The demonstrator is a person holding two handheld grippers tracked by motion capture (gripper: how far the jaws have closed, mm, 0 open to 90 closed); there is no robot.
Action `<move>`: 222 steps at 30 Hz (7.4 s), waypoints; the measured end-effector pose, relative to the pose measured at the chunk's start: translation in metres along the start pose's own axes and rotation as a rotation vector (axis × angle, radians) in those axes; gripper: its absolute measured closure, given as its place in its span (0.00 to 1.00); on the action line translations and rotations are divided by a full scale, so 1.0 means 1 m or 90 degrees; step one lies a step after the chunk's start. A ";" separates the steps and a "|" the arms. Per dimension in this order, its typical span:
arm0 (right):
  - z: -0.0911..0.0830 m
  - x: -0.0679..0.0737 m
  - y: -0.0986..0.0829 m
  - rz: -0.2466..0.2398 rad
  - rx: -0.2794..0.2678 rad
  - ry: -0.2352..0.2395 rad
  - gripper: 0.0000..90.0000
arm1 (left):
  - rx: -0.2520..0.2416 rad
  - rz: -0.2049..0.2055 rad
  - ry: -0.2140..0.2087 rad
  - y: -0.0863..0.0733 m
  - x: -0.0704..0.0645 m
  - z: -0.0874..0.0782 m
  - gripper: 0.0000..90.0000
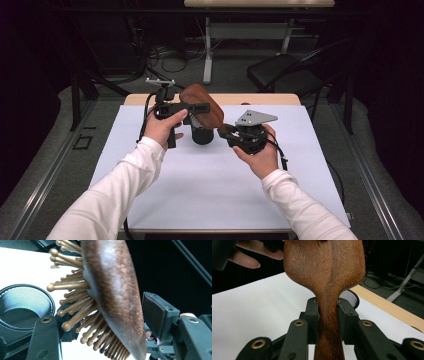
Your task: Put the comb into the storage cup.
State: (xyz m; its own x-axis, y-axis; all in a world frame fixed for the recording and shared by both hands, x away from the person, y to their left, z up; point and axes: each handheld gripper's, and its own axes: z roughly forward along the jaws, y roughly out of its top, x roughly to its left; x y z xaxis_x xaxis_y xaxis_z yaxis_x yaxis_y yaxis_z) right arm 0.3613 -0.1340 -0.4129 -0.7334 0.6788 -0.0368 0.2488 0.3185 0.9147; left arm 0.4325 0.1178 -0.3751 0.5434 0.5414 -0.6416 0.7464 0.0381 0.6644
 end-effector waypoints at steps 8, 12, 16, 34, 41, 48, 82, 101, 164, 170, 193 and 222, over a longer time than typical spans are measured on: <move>0.004 0.001 -0.002 0.001 0.006 0.000 0.80 | -0.002 0.001 -0.012 0.003 -0.005 -0.005 0.46; 0.005 0.002 -0.003 0.000 0.009 0.001 0.80 | -0.003 -0.005 -0.017 0.004 -0.007 -0.007 0.49; 0.004 0.002 -0.003 -0.002 0.009 0.000 0.80 | -0.001 -0.020 -0.028 0.006 -0.007 -0.007 0.50; 0.008 0.000 -0.011 0.019 0.012 0.009 0.80 | 0.030 -0.064 -0.025 0.007 -0.006 -0.002 0.54; 0.009 0.000 -0.012 0.026 0.012 0.014 0.80 | 0.040 -0.091 -0.021 0.007 -0.001 -0.002 0.55; 0.010 0.001 -0.013 0.028 0.009 0.011 0.80 | 0.041 -0.116 -0.017 0.008 -0.001 -0.003 0.55; 0.008 -0.004 -0.018 0.059 0.025 0.026 0.50 | 0.040 -0.133 -0.006 0.012 0.004 -0.004 0.56; -0.005 0.000 -0.018 0.006 0.028 0.013 0.45 | 0.050 -0.122 0.008 0.016 -0.002 -0.004 0.56; -0.023 -0.008 -0.028 0.120 0.011 0.026 0.00 | 0.038 -0.086 0.056 0.029 -0.015 -0.010 0.55; -0.023 -0.008 -0.029 0.120 0.013 0.024 0.00 | 0.045 -0.068 0.070 0.030 -0.020 -0.010 0.56; -0.023 -0.008 -0.029 0.118 0.008 0.027 0.00 | 0.058 -0.010 0.107 0.030 -0.023 -0.009 0.56; -0.018 -0.010 -0.033 0.119 0.019 0.030 0.00 | 0.072 0.044 0.142 0.029 -0.024 -0.009 0.55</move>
State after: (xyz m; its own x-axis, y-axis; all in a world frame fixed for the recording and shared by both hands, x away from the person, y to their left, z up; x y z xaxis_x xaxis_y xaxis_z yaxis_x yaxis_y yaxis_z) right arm 0.3494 -0.1627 -0.4354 -0.7015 0.6964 0.1516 0.4013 0.2101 0.8915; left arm 0.4378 0.1132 -0.3372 0.5063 0.7117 -0.4870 0.7553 -0.0934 0.6487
